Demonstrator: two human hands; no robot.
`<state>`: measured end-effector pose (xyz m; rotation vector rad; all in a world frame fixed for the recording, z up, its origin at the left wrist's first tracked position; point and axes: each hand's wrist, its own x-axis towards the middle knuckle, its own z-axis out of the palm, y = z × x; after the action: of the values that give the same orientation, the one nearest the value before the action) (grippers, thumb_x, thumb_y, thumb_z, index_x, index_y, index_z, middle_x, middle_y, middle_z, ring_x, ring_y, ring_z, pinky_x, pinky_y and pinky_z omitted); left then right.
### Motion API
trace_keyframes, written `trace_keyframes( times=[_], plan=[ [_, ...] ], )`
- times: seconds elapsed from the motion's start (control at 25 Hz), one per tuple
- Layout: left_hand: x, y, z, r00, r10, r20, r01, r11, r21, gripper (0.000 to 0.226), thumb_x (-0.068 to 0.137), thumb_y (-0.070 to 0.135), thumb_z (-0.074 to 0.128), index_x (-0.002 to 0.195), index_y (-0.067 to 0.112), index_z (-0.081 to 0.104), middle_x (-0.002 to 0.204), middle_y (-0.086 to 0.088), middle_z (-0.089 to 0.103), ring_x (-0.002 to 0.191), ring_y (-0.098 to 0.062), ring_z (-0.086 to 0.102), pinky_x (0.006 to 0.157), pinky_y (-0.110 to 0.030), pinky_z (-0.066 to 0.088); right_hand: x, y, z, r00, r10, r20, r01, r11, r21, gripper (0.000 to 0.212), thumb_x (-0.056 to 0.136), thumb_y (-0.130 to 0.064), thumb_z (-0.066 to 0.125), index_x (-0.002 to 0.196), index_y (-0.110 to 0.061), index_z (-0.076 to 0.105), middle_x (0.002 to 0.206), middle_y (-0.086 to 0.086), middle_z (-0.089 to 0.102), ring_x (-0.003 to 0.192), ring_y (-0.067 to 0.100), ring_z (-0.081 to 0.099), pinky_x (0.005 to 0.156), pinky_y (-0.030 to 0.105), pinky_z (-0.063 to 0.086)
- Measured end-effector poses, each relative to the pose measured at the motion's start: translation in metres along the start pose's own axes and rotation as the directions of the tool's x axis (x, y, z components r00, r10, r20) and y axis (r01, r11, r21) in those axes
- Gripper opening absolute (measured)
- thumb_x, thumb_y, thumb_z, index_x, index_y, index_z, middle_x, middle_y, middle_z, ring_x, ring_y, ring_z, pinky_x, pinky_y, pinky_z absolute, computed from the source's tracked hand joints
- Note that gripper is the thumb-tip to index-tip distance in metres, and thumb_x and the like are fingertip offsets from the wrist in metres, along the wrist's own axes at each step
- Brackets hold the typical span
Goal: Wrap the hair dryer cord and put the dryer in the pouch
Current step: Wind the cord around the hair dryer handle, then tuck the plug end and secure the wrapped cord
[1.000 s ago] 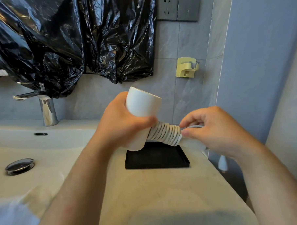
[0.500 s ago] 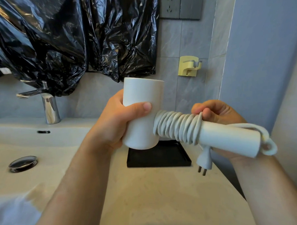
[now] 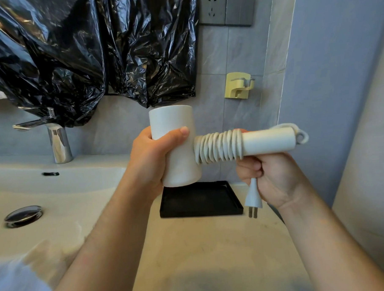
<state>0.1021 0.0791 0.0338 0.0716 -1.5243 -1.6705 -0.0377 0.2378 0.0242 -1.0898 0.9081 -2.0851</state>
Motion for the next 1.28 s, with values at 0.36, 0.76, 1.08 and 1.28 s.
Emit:
trace_keyframes(
  times=[0.36,0.76,1.08,1.28],
  plan=[
    [-0.003,-0.014,0.013,0.967,0.169,-0.192,-0.148,0.981,0.123,0.051,0.053,0.04,0.081,0.097,0.022,0.062,0.086,0.002,0.069,0.078,-0.017,0.068,0.066,-0.044,0.06,0.004,0.0,0.01,0.968,-0.102,-0.229,0.089,0.994,-0.067,0.028,0.071,-0.026,0.073,0.085,-0.012,0.053,0.073,0.001,0.049,0.049,0.006,0.037,0.042,0.016,0.029],
    [-0.026,-0.011,-0.01,1.0,0.018,-0.001,-0.018,0.981,0.196,0.039,0.068,0.047,0.068,0.094,0.019,0.072,0.097,-0.001,0.075,0.099,-0.016,0.067,0.085,-0.031,0.05,-0.026,0.0,-0.007,0.983,-0.118,-0.144,0.008,0.8,-0.601,0.032,0.072,-0.031,0.073,0.094,-0.008,0.069,0.096,0.022,0.068,0.091,0.034,0.066,0.09,0.054,0.05],
    [-0.093,-0.05,0.025,0.978,0.005,0.21,-0.064,0.961,0.27,0.024,0.085,0.018,0.06,0.095,0.003,0.075,0.091,-0.017,0.076,0.085,-0.023,0.071,0.082,-0.041,0.059,-0.074,0.019,-0.005,0.999,0.04,0.018,-0.019,0.768,-0.64,0.034,0.074,-0.025,0.073,0.102,-0.007,0.068,0.1,0.015,0.074,0.094,0.025,0.07,0.079,0.034,0.057],
    [-0.108,-0.058,0.029,0.992,0.03,0.125,-0.056,0.975,0.214,0.017,0.085,0.014,0.065,0.094,0.005,0.075,0.089,-0.016,0.076,0.083,-0.031,0.072,0.08,-0.043,0.06,-0.087,0.023,-0.007,0.998,0.011,0.058,0.024,0.825,-0.565,0.027,0.076,-0.018,0.07,0.102,-0.013,0.068,0.096,0.003,0.076,0.094,0.018,0.07,0.078,0.026,0.054]
  ],
)
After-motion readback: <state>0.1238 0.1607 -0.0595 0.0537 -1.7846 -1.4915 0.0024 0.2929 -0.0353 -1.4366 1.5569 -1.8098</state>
